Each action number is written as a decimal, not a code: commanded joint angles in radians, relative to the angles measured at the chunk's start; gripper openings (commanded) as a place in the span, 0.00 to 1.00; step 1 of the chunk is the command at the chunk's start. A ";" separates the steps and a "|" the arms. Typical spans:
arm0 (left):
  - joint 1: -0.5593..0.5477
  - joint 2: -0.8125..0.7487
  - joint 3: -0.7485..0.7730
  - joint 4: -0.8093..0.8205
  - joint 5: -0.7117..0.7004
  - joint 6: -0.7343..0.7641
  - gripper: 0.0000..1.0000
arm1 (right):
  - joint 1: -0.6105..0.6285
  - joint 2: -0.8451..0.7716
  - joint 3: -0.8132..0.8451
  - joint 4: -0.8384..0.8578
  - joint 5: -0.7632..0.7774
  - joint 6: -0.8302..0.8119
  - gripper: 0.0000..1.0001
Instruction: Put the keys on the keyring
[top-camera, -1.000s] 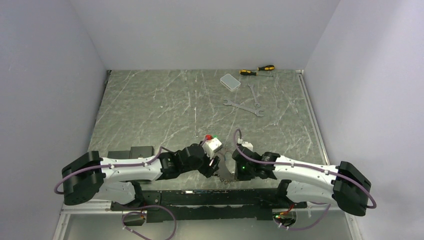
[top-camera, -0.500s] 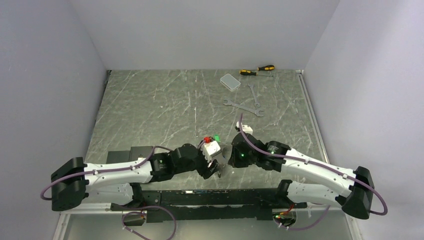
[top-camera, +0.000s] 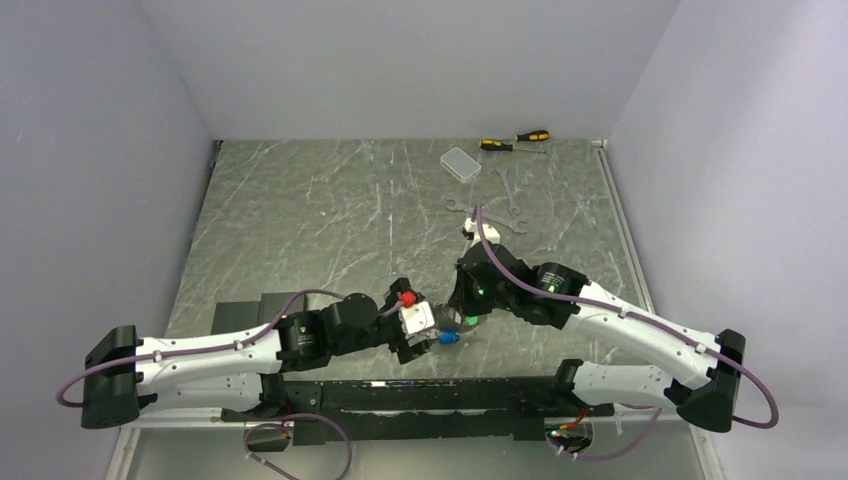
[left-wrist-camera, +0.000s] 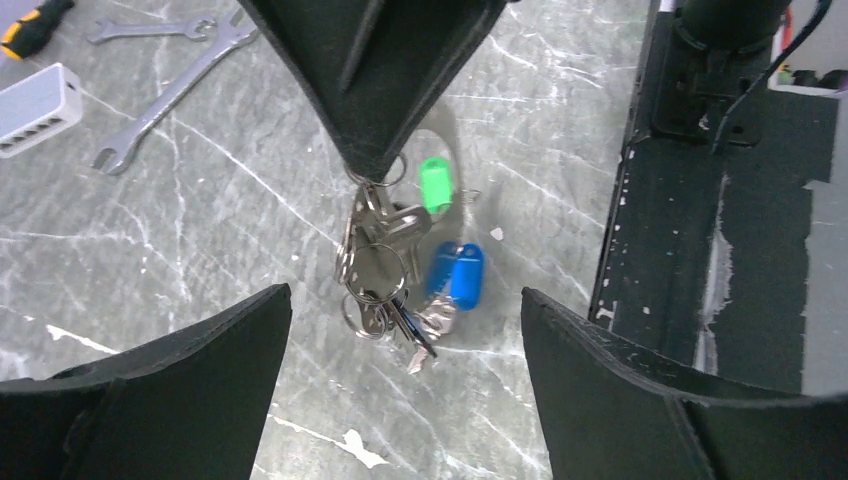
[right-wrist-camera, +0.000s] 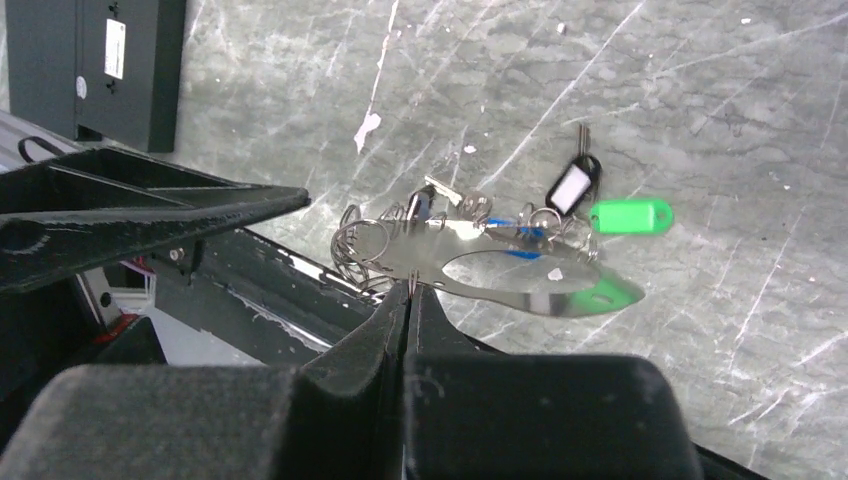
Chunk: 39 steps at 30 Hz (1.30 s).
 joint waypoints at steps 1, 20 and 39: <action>-0.013 -0.022 0.042 0.021 -0.104 0.096 0.91 | 0.003 -0.008 0.029 0.007 0.023 -0.038 0.00; -0.012 -0.123 0.051 0.052 -0.164 0.279 0.99 | 0.003 -0.049 0.191 -0.012 0.122 -0.176 0.00; -0.012 -0.258 0.085 -0.117 -0.171 0.256 0.96 | -0.005 0.043 0.323 0.023 0.110 -0.272 0.00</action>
